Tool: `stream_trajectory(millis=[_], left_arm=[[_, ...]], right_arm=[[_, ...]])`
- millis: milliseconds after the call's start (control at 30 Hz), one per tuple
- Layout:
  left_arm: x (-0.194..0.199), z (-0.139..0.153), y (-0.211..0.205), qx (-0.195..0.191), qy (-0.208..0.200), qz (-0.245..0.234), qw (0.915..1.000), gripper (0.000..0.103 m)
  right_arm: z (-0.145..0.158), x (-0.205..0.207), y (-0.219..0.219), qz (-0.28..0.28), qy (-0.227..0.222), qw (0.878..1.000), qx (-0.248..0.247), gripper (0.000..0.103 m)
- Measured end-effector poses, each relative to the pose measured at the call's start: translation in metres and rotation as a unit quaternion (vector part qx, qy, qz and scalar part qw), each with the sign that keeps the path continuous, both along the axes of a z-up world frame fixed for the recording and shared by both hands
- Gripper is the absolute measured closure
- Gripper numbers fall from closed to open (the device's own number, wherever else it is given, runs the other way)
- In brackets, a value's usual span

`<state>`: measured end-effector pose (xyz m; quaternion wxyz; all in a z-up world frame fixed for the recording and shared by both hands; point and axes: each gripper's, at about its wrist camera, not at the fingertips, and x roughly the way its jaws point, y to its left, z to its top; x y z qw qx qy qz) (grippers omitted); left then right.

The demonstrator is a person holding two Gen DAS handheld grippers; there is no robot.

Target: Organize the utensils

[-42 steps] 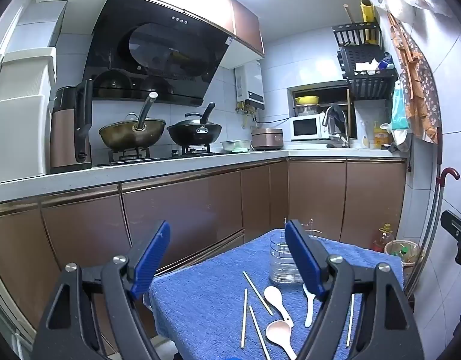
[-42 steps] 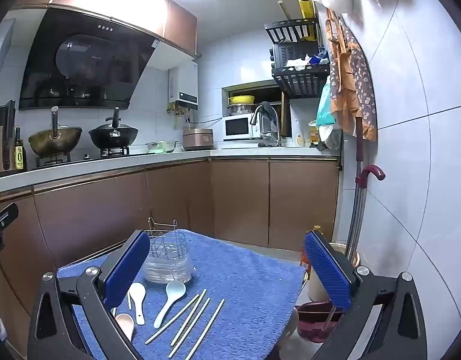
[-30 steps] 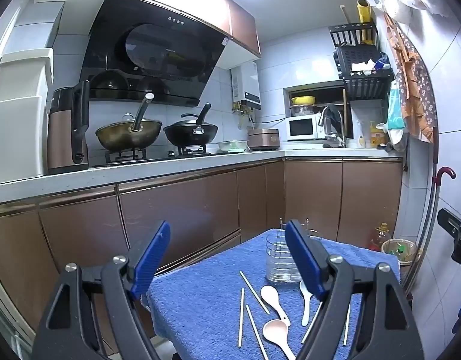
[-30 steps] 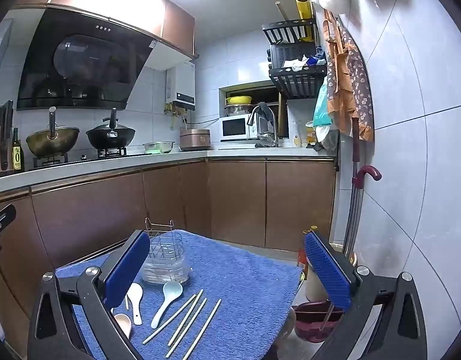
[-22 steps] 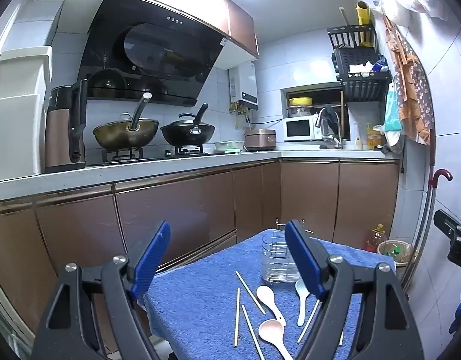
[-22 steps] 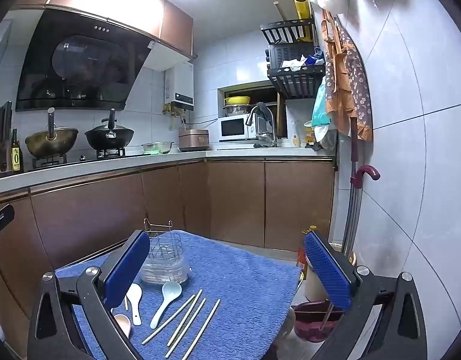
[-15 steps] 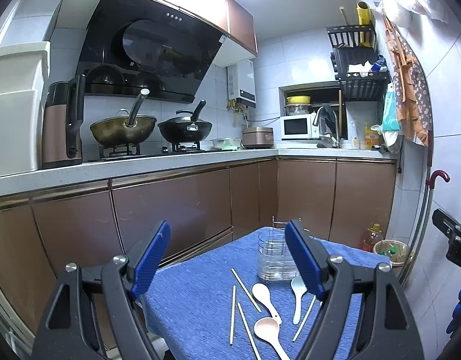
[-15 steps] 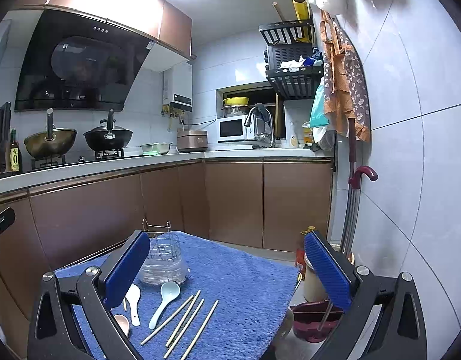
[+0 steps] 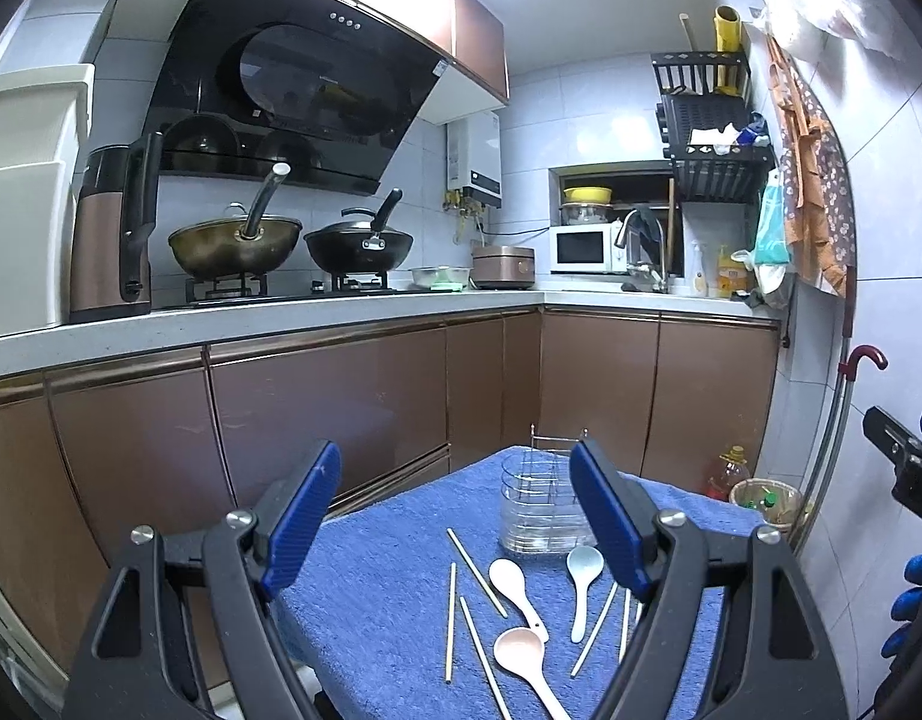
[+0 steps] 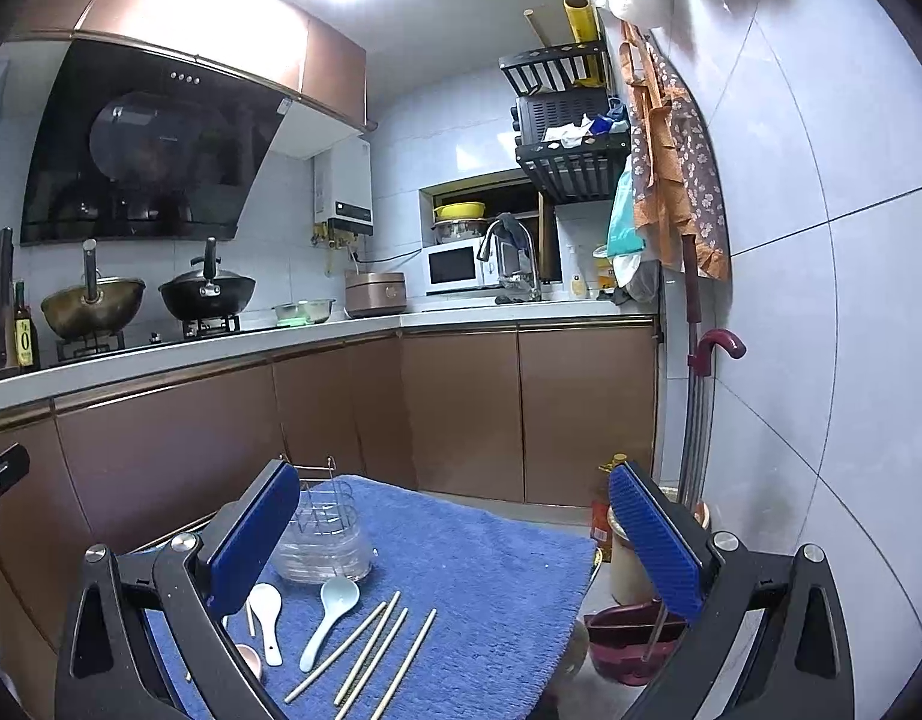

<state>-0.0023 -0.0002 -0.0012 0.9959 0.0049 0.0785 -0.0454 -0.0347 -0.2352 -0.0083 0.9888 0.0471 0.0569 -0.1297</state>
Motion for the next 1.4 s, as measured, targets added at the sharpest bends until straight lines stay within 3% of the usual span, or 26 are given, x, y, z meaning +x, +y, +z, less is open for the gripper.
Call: stream_trajectory(millis=[333, 633, 700, 800, 933, 1000, 1133, 1167, 1267, 1400], left_arm=[[0.004, 0.003, 0.01, -0.013, -0.007, 0.016, 0.9998, 0.025], [0.044, -0.019, 0.02, -0.037, 0.064, 0.019, 0.9971, 0.025], [0.06, -0.03, 0.021, -0.048, 0.096, 0.008, 0.9942, 0.025], [0.088, -0.048, 0.022, -0.067, 0.155, -0.011, 0.9855, 0.025], [0.13, -0.073, 0.021, -0.093, 0.233, -0.047, 0.9669, 0.026], [0.15, -0.086, 0.016, -0.094, 0.266, -0.055, 0.9577, 0.026], [0.197, -0.112, 0.007, -0.097, 0.331, -0.073, 0.9358, 0.026], [0.212, -0.122, 0.005, -0.104, 0.353, -0.081, 0.9264, 0.027], [0.244, -0.144, 0.002, -0.115, 0.391, -0.085, 0.9091, 0.027], [0.286, -0.17, -0.004, -0.123, 0.432, -0.087, 0.8892, 0.03]], right_arm=[[-0.003, 0.005, -0.002, 0.018, 0.004, 1.0, 0.018, 0.0], [-0.023, 0.038, -0.002, 0.043, 0.058, 0.997, 0.033, 0.0], [-0.032, 0.05, -0.008, 0.042, 0.08, 0.995, 0.04, 0.0], [-0.049, 0.069, -0.021, 0.049, 0.118, 0.99, 0.062, 0.0], [-0.079, 0.099, -0.041, 0.064, 0.184, 0.975, 0.104, 0.0], [-0.097, 0.119, -0.053, 0.084, 0.227, 0.96, 0.142, 0.008], [-0.142, 0.168, -0.069, 0.122, 0.314, 0.918, 0.207, 0.038], [-0.152, 0.178, -0.072, 0.128, 0.33, 0.909, 0.22, 0.048], [-0.177, 0.206, -0.079, 0.129, 0.372, 0.887, 0.243, 0.057], [-0.195, 0.238, -0.084, 0.127, 0.404, 0.872, 0.247, 0.062]])
